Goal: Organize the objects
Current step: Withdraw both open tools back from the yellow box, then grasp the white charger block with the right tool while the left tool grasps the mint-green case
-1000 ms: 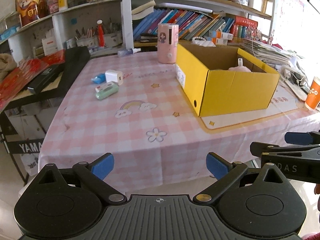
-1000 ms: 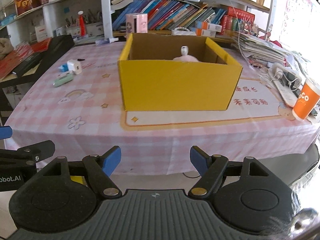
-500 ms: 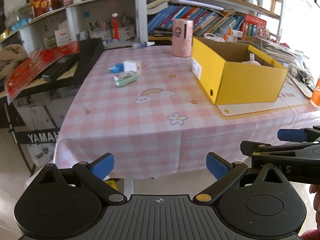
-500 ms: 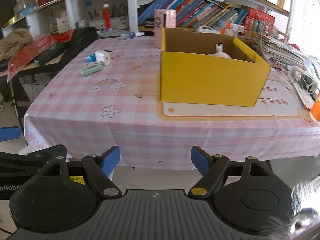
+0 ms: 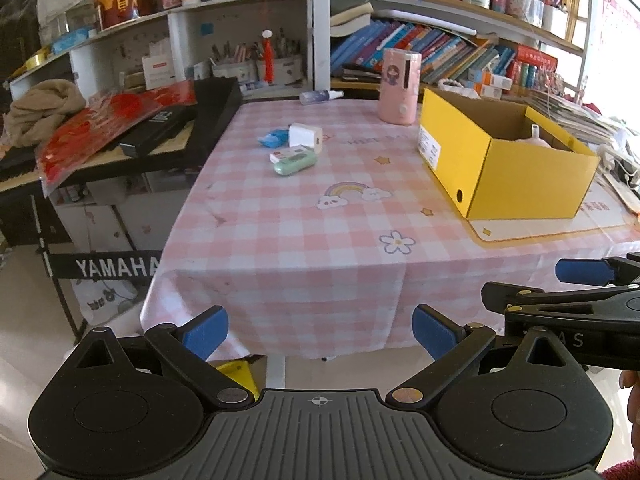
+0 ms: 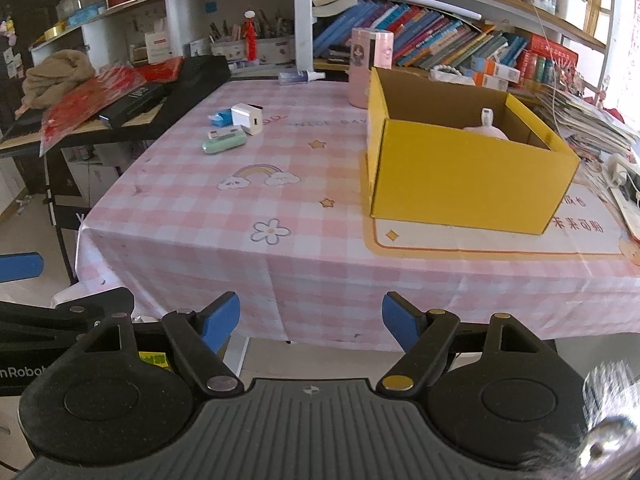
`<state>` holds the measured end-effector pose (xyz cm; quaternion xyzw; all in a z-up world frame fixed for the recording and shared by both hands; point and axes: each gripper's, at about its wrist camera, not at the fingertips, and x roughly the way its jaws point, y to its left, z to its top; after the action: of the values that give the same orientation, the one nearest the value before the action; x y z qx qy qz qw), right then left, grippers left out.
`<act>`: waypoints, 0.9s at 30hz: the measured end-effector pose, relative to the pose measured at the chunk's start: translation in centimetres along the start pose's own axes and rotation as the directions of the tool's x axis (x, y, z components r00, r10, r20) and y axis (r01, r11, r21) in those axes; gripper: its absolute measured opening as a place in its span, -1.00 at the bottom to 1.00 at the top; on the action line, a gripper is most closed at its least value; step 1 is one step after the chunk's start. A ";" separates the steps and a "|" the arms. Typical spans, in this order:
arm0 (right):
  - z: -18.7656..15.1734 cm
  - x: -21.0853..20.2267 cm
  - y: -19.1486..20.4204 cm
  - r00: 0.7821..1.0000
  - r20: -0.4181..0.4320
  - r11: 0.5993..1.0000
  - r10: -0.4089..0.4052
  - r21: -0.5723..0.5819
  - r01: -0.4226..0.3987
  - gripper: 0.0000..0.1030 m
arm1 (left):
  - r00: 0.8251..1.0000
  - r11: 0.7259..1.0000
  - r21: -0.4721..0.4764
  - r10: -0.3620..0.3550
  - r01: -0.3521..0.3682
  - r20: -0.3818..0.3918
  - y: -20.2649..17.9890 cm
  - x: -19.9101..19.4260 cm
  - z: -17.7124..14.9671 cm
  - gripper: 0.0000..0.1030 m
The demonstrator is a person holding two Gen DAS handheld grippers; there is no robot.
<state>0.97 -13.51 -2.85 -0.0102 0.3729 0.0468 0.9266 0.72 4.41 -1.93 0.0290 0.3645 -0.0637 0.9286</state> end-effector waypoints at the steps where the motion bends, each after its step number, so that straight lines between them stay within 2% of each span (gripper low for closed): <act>1: 0.1 0.0 0.2 1.000 0.004 1.000 0.001 -0.002 -0.001 0.50 | 1.000 1.000 -0.001 0.002 -0.002 0.004 0.2 -0.1 0.0 0.94; 12: 1.7 -0.4 1.7 0.998 0.055 1.000 0.000 -0.010 0.001 0.57 | 0.998 1.000 -0.008 0.007 -0.006 0.065 1.7 -0.7 1.4 0.94; 27: 3.5 1.9 2.4 0.998 0.059 1.000 0.015 -0.024 -0.013 0.57 | 0.998 0.999 -0.047 0.014 -0.011 0.059 2.8 1.4 2.7 0.94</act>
<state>4.56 -10.77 -1.57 -0.0170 0.3448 0.0579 0.9367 3.96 6.76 -0.94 0.0075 0.3379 -0.0502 0.9398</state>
